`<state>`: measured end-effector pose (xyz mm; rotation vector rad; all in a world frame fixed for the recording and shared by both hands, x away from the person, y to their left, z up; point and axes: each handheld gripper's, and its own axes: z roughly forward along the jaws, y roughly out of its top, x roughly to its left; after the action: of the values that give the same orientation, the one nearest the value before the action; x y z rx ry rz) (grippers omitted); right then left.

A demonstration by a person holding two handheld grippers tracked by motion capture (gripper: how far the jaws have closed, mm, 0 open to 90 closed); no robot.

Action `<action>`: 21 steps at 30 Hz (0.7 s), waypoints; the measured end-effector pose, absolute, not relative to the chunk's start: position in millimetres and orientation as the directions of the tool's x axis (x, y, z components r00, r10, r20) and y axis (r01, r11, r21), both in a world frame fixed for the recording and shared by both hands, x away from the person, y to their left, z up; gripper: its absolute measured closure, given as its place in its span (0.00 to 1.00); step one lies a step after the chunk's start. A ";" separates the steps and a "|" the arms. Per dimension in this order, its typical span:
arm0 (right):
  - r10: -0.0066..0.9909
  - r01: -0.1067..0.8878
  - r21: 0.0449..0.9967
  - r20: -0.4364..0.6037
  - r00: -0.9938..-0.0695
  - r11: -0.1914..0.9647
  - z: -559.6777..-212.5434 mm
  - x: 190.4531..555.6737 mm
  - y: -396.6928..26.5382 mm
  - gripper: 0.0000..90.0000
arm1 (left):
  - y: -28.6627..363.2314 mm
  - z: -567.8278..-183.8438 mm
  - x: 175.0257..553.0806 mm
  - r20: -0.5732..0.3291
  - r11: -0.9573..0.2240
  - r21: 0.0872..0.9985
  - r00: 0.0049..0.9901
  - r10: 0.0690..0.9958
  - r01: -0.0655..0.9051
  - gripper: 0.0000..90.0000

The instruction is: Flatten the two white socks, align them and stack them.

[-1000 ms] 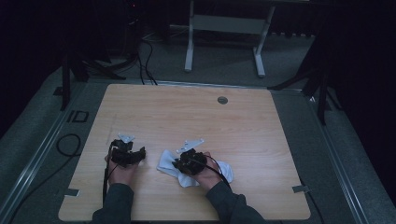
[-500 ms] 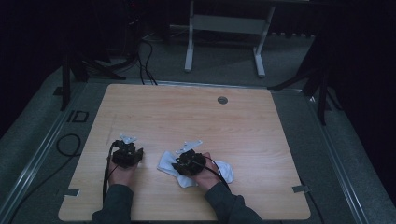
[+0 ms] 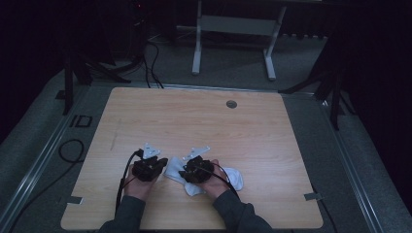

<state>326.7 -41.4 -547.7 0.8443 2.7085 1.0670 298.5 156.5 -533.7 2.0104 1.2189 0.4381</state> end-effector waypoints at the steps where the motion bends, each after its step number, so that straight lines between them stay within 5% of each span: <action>1: 0.534 0.457 0.658 0.097 -0.840 0.599 -547.9 326.6 -41.4 0.76 | 150.8 -536.5 299.3 -0.076 -0.301 0.723 0.504 0.860 0.622 0.99; 21: 0.518 0.393 0.704 0.041 -0.855 0.592 -526.6 317.4 -57.2 0.62 | 140.4 -547.8 305.5 -0.057 -0.348 0.671 0.514 0.856 0.655 1.00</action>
<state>317.4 -57.2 -526.6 0.7648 2.6507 1.1095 305.5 140.4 -547.8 2.1122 1.2271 0.4041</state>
